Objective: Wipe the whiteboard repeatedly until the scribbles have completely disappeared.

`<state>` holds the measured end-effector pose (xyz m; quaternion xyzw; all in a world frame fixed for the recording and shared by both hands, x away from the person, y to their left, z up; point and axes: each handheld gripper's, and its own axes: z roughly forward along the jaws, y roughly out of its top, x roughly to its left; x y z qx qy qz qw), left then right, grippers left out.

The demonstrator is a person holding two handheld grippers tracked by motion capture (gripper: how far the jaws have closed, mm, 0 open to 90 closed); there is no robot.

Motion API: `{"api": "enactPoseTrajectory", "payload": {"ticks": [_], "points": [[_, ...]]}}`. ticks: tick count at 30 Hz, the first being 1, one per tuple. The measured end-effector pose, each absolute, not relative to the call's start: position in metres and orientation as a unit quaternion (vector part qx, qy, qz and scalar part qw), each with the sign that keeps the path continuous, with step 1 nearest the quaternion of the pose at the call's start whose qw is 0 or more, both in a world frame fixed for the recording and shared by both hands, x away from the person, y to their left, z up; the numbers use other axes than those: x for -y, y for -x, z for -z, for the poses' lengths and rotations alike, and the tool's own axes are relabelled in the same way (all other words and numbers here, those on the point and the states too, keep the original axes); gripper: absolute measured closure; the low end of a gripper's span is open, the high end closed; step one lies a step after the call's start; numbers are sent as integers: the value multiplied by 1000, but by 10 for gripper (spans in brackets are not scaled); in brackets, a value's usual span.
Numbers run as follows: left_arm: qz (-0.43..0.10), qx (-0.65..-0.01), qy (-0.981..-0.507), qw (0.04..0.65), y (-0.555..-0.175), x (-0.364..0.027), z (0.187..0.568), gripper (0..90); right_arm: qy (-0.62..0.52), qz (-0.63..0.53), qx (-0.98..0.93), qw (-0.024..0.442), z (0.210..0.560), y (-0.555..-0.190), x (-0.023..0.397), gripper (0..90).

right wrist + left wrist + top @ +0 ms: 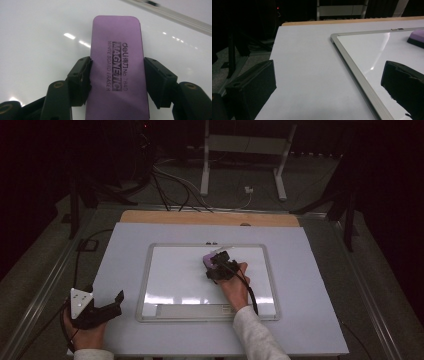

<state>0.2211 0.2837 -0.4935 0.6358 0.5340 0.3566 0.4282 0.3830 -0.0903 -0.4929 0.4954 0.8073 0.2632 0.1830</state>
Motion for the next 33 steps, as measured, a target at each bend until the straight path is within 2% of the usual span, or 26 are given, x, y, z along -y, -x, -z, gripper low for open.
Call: {"api": "enactPoseTrajectory", "payload": {"ticks": [8, 17, 33], "points": [[-358, -534, -636, 427, -221, -283, 493, 6, -546, -254, -773, 200, 493, -383, 120, 413], [-358, -532, -639, 426, -221, -283, 493, 6, -564, -249, -761, 202, 492, -365, 155, 413], [-357, -536, -638, 423, -221, -283, 494, 6, -557, -252, -766, 198, 491, -347, 177, 411]]}}
